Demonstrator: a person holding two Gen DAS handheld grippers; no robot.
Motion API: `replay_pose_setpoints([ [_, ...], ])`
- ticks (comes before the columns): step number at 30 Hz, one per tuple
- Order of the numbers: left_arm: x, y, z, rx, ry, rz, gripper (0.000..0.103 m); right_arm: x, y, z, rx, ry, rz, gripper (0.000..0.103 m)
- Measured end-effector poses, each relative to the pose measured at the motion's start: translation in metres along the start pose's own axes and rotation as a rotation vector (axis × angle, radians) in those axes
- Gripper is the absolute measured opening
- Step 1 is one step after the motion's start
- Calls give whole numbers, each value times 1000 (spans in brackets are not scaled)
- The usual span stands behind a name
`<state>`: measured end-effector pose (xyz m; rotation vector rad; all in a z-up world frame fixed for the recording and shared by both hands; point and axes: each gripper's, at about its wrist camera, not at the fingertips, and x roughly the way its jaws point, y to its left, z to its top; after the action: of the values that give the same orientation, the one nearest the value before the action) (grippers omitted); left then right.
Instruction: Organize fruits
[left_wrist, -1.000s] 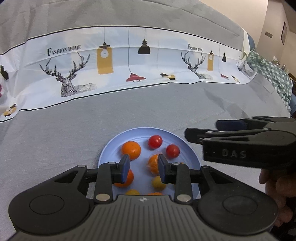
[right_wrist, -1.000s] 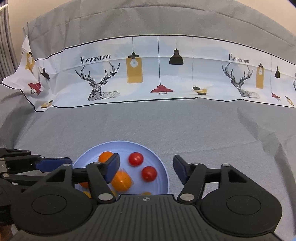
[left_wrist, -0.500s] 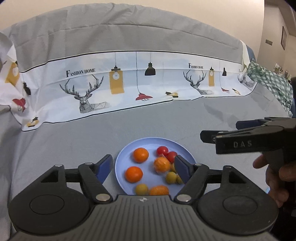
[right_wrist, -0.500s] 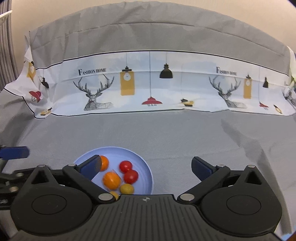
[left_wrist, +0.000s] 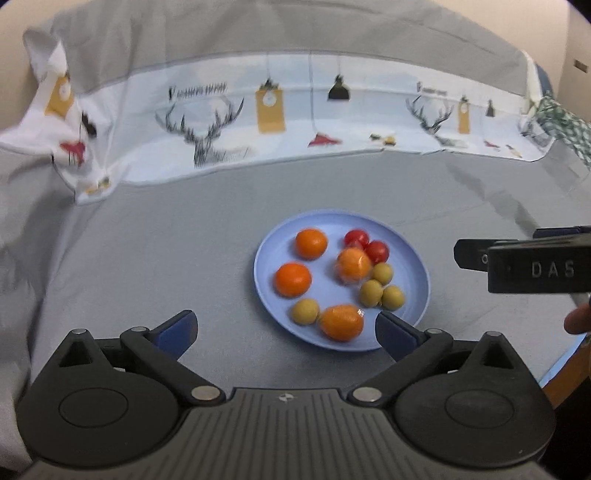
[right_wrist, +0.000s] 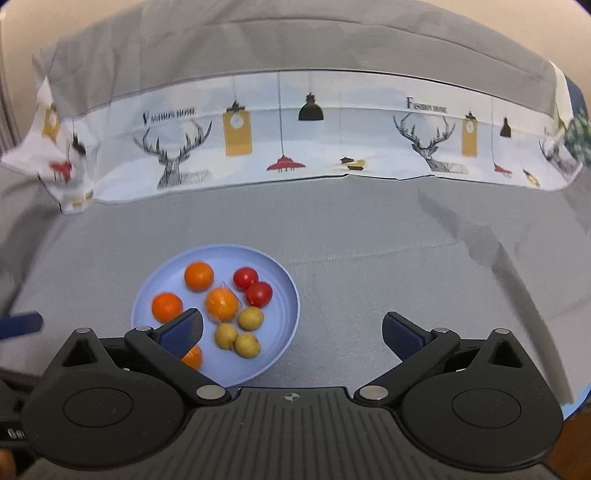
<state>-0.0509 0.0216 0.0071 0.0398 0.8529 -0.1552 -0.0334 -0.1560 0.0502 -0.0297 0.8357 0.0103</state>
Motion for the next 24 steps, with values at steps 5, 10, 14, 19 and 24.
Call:
replay_pose_setpoints([
  [5, 11, 8, 0, -56, 71, -8, 102, 12, 6, 0, -10, 40, -7, 102],
  [10, 14, 11, 2, -68, 83, -1, 102, 15, 13, -2, -48, 52, -9, 102],
  [14, 16, 8, 1, -61, 95, 0, 102, 16, 14, -3, -56, 59, -10, 102],
  [19, 17, 8, 1, -58, 98, 0, 102, 17, 14, -3, -60, 65, -11, 102],
  [24, 19, 8, 1, -66, 109, -1, 102, 19, 16, -3, -71, 68, -12, 102],
])
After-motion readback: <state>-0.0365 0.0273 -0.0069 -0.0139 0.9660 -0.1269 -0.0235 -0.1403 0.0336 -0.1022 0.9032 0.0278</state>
